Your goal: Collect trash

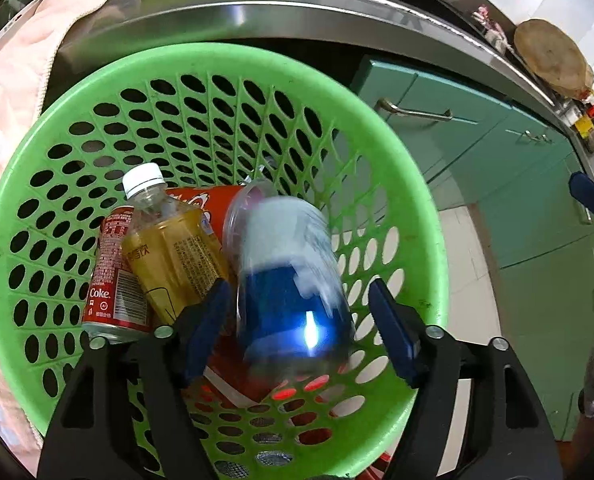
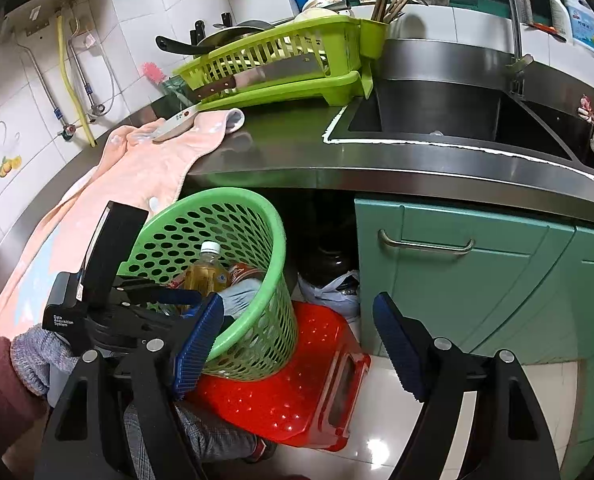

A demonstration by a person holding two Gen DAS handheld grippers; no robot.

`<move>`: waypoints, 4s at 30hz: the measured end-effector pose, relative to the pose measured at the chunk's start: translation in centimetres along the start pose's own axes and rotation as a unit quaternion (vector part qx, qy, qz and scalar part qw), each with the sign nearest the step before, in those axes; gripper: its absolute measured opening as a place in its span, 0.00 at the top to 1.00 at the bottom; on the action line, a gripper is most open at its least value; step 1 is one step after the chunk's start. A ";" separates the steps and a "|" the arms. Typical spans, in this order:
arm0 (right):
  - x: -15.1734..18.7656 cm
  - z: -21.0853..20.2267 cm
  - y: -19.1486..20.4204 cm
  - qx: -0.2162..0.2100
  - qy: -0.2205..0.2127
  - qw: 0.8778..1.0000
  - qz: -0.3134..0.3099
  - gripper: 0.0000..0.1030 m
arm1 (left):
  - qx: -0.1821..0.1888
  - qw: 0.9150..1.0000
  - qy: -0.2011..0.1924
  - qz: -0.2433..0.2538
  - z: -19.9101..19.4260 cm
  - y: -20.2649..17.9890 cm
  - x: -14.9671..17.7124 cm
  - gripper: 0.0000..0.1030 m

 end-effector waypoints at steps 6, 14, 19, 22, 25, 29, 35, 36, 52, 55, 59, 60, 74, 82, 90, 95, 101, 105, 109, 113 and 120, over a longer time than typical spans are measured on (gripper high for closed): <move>-0.3 -0.9 0.5 0.000 -0.010 1.000 -0.002 0.27 | -0.001 1.000 -0.010 -0.003 -1.7 0.1 0.2 0.29; -0.5 -2.9 2.2 -0.006 -0.030 1.000 -0.007 0.23 | -0.016 0.998 -0.055 -0.005 -7.1 0.8 0.8 0.29; -0.9 -4.1 4.5 -0.018 -0.046 0.999 -0.016 0.18 | -0.036 0.995 -0.094 -0.015 -11.8 1.7 1.9 0.27; -1.0 -4.6 6.1 -0.028 -0.051 0.998 -0.021 0.16 | -0.049 0.992 -0.116 -0.019 -14.5 2.4 2.5 0.24; -1.2 -5.0 8.2 -0.041 -0.051 0.997 -0.028 0.14 | -0.066 0.988 -0.139 -0.026 -17.3 3.3 3.4 0.23; -1.3 -5.4 11.0 -0.042 -0.057 0.997 -0.041 0.11 | -0.089 0.980 -0.172 -0.039 -21.4 4.6 4.9 0.18; -1.5 -6.2 15.3 -0.061 -0.063 0.994 -0.066 0.10 | -0.133 0.964 -0.222 -0.063 -27.4 7.1 7.8 0.12; -1.6 -6.3 16.0 -0.062 -0.063 0.994 -0.069 0.10 | -0.136 0.962 -0.228 -0.067 -28.1 7.3 8.1 0.11; -1.0 -8.7 23.4 -0.053 -0.087 0.989 -0.106 0.08 | -0.257 0.905 -0.317 -0.120 -38.7 10.7 16.7 0.06; -1.0 -9.1 23.9 -0.055 -0.088 0.990 -0.100 0.08 | -0.262 0.897 -0.333 -0.128 -39.9 10.8 17.9 0.06; -1.0 -9.8 24.3 -0.040 -0.098 0.989 -0.101 0.08 | -0.266 0.889 -0.346 -0.140 -40.9 10.9 19.0 0.06; -1.0 -10.0 24.3 -0.041 -0.098 0.989 -0.099 0.08 | -0.270 0.886 -0.348 -0.142 -41.0 10.9 19.2 0.06; -0.6 -11.0 23.7 -0.034 -0.103 0.991 -0.078 0.07 | -0.280 0.871 -0.371 -0.157 -41.5 10.5 20.8 0.06; -0.4 -11.1 23.9 -0.033 -0.105 0.991 -0.079 0.07 | -0.275 0.874 -0.370 -0.151 -41.3 10.1 20.8 0.06; -0.4 -11.3 24.1 -0.031 -0.107 0.991 -0.079 0.07 | -0.268 0.878 -0.367 -0.149 -40.9 9.9 20.7 0.06; -0.4 -11.3 24.1 -0.032 -0.106 0.991 -0.079 0.07 | -0.263 0.882 -0.363 -0.144 -40.4 9.5 20.6 0.06; -0.4 -11.3 24.1 -0.030 -0.108 0.990 -0.080 0.07 | -0.259 0.885 -0.360 -0.139 -39.9 9.1 20.4 0.06; -0.4 -11.3 24.1 -0.031 -0.109 0.990 -0.080 0.07 | -0.259 0.885 -0.361 -0.137 -40.0 9.0 20.3 0.06; -0.3 -11.4 24.2 -0.029 -0.110 0.990 -0.084 0.07 | -0.257 0.887 -0.359 -0.133 -39.7 8.8 20.2 0.06; -0.3 -11.4 24.3 -0.028 -0.109 0.990 -0.086 0.07 | -0.255 0.889 -0.356 -0.132 -39.4 8.8 20.0 0.06; -0.3 -11.5 24.4 -0.030 -0.109 0.990 -0.086 0.07 | -0.254 0.890 -0.355 -0.133 -39.3 8.9 19.9 0.06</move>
Point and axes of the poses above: each gripper's, at about its wrist camera, not at the fingertips, and z roughly the way its jaws point, y to its left, x to its underside, the point moved 8 cm from there along z, roughly the way its jaws point, and after that the axes turned 13 degrees about x, right-handed, at the moved point
